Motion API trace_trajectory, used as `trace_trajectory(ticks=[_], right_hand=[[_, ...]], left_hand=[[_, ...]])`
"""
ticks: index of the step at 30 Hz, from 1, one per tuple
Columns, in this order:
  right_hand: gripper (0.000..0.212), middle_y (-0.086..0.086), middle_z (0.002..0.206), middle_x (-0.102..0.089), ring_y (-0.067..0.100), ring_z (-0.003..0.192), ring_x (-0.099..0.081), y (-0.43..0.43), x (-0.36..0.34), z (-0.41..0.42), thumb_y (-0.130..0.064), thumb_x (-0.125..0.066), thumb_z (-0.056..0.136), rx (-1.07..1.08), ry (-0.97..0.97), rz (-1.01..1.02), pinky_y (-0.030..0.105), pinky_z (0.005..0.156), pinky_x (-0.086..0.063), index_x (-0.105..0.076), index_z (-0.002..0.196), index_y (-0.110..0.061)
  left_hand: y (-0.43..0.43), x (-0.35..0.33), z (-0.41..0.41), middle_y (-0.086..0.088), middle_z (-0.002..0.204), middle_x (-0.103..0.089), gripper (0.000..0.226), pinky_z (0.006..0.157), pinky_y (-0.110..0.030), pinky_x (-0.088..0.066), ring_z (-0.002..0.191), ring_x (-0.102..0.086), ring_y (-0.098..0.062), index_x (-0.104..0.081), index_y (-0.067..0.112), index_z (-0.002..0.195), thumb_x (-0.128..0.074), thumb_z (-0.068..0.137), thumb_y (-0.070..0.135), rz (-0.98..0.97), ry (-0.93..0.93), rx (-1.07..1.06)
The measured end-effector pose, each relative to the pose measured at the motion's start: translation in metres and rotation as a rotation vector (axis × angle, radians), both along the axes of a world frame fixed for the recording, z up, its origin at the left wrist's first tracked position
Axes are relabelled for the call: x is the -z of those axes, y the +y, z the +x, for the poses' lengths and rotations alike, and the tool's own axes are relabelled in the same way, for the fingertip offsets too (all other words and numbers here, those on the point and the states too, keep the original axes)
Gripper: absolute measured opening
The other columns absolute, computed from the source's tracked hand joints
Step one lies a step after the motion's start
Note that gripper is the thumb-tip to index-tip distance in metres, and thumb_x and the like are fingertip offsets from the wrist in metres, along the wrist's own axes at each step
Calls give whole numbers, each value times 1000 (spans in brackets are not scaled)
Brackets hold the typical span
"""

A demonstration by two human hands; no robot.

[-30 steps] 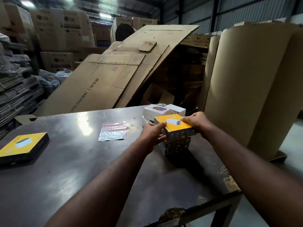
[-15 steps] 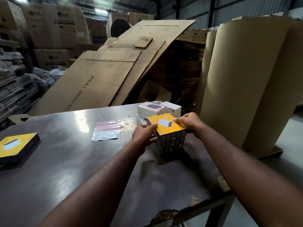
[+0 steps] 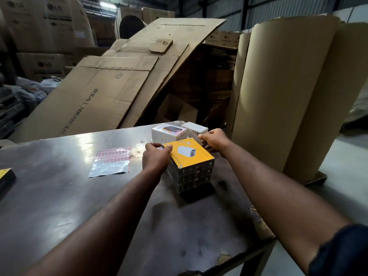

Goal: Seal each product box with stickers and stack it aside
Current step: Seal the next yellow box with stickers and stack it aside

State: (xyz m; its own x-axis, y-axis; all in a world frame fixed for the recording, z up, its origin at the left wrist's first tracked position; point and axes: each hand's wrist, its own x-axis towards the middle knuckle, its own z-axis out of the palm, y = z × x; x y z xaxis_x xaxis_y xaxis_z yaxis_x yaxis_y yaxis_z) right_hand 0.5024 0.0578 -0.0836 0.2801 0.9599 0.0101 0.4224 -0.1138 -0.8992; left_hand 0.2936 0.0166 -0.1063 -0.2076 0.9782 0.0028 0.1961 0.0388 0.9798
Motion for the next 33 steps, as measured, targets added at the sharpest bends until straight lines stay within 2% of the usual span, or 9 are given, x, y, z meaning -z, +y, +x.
trace_trajectory(ticks=[3,6,8,13,16,21,25,30,33], right_hand=[[21,10,111,-67,22,93,-61,25,4,7,-28,-78,85,116,-159,38,33,69,-52,-59,85,-18],[57,11,130,-58,27,118,-57,47,7,15,-37,-82,80,155,-280,19,40,95,-52,-55,123,-11],[77,13,140,-51,29,128,-51,61,7,17,-40,-85,77,143,-317,28,40,100,-48,-45,136,-9],[94,17,150,-42,31,137,-44,92,12,19,-40,-84,78,78,-326,-35,39,102,-45,-32,148,-5],[85,16,142,-50,30,130,-50,104,21,18,-39,-85,78,21,-364,-84,40,100,-49,-39,141,-5],[71,13,132,-58,27,122,-56,107,33,9,-33,-88,74,46,-436,74,39,92,-53,-46,127,-9],[69,4,117,-54,18,105,-55,102,23,1,-26,-88,73,-47,-380,209,29,75,-50,-44,125,-11],[69,10,128,-55,25,113,-59,96,1,-8,-15,-87,73,-210,-395,311,34,81,-58,-42,125,-18],[68,7,132,-51,21,113,-54,87,-10,-14,-15,-88,74,-297,-404,337,24,75,-52,-42,125,-18]], left_hand=[[6,7,1,-4,112,-58,36,97,-48,-54,110,-62,-30,-48,23,112,-69,89,41,30,12,-41],[14,9,1,0,104,-57,34,97,-45,-52,106,-61,-26,-50,20,119,-65,93,37,53,-11,-68],[18,10,0,5,96,-54,35,90,-40,-52,101,-59,-23,-50,19,124,-63,96,35,81,-25,-78],[34,13,-6,5,98,-56,32,94,-42,-51,104,-60,-22,-49,21,121,-63,96,35,103,-38,-77],[47,12,-9,2,104,-60,29,98,-48,-52,109,-63,-25,-49,23,117,-65,94,32,93,-31,-81],[63,10,-11,-3,113,-63,31,100,-50,-52,112,-62,-27,-47,25,113,-67,91,33,54,-4,-51],[68,7,-7,-6,118,-62,36,98,-50,-53,110,-63,-27,-46,25,114,-69,90,37,33,8,-25],[69,2,2,-8,120,-60,41,99,-49,-52,115,-60,-30,-46,21,114,-71,90,43,41,37,-23],[69,-4,5,-13,129,-59,44,100,-49,-51,118,-59,-32,-44,19,113,-72,89,43,40,50,-27]])
